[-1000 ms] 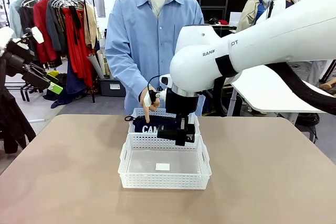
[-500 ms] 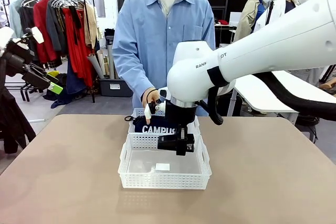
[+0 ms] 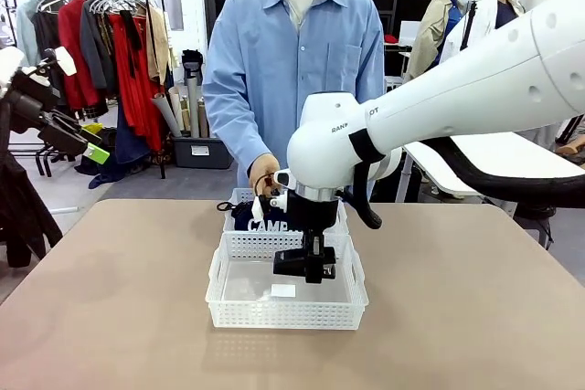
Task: Distribute items into two baskets.
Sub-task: Place the picked Stapler into the Organizing basket as instructed by the person.
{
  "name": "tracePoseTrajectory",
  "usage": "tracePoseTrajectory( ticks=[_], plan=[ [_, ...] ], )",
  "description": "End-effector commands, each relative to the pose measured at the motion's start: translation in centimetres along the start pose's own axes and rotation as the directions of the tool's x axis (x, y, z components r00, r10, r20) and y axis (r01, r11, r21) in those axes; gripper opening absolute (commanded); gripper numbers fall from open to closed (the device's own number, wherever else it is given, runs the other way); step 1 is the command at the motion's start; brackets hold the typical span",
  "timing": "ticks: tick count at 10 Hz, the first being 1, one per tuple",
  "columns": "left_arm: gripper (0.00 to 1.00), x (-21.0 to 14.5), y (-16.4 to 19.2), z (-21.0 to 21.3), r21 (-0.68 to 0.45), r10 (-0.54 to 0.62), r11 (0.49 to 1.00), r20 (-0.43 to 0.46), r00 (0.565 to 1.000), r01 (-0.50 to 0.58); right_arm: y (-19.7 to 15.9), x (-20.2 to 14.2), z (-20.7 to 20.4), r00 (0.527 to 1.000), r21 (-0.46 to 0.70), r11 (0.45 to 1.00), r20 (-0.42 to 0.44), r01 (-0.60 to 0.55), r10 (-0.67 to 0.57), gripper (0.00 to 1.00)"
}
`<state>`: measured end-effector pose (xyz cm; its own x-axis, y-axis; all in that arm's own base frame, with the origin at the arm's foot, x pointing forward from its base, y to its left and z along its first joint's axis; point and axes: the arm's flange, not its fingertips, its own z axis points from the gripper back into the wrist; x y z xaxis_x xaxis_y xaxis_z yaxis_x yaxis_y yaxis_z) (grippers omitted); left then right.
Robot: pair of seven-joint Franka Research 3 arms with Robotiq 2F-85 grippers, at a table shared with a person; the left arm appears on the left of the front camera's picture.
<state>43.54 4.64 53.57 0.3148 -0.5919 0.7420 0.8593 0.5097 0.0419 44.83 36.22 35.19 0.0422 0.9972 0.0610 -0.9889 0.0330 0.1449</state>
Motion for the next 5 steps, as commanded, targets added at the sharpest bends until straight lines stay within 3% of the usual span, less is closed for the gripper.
tracePoseTrajectory(
  ticks=[1, 5],
  plan=[
    [1.0, 0.0, -0.1, 0.1, 0.001, 0.007, 1.0, 0.0, 1.0, -0.007, -0.5, 0.6, -0.1, 1.0, 0.025, 1.0, 0.01, -0.016, 0.016, 0.0],
    [1.0, 0.0, -0.1, 0.1, 0.001, 0.007, 1.0, 0.0, 1.0, -0.007, -0.8, 1.2, -1.8, 0.999, 0.068, 0.997, 0.011, -0.032, 0.032, 0.0]
  ],
)
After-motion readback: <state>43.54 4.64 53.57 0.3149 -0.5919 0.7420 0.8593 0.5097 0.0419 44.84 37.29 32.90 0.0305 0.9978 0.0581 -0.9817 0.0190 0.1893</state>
